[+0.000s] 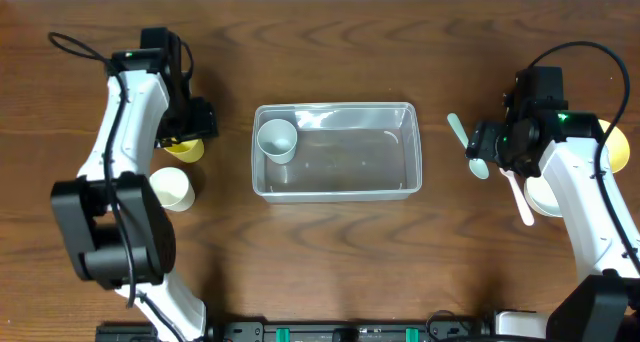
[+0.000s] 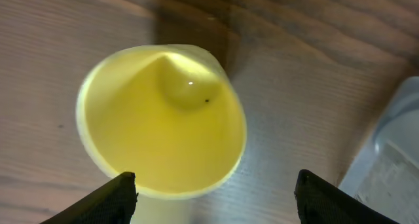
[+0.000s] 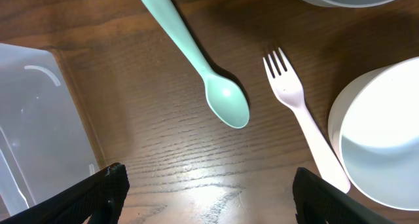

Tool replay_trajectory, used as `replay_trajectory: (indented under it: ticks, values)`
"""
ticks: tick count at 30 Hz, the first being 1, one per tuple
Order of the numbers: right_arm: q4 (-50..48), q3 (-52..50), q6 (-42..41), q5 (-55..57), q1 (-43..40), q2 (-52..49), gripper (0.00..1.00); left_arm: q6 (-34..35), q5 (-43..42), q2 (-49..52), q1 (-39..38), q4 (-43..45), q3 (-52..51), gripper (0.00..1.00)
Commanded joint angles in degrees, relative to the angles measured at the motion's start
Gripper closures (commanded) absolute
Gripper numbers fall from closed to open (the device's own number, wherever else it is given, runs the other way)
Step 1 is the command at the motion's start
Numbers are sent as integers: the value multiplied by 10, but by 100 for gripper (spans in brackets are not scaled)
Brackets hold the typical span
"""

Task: Pack container
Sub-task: 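Grasp the yellow cup rim with the left gripper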

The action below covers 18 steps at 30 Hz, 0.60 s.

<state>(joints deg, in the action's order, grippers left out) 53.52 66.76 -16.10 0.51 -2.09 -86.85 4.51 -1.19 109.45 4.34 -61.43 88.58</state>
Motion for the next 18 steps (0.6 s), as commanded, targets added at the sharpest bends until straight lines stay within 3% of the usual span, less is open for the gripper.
replay_trajectory:
  ticks: [1,5,11,13,15,18]
  values:
    - [1,0,1,6,-3,7,19,5,-10,19,1,3,-1,22]
    - [1,0,1,6,-3,7,18,5,-10,45,1,18,-1,26]
    - [1,0,1,6,-3,7,18,5,-10,65,1,20,-1,58]
    - [1,0,1,6,-3,7,18,5,-10,65,1,20,-1,61]
    - [1,0,1,6,-3,7,18,5,-10,65,1,20,-1,73]
    - [2,0,1,6,-3,7,18,5,-10,65,1,20,3,81]
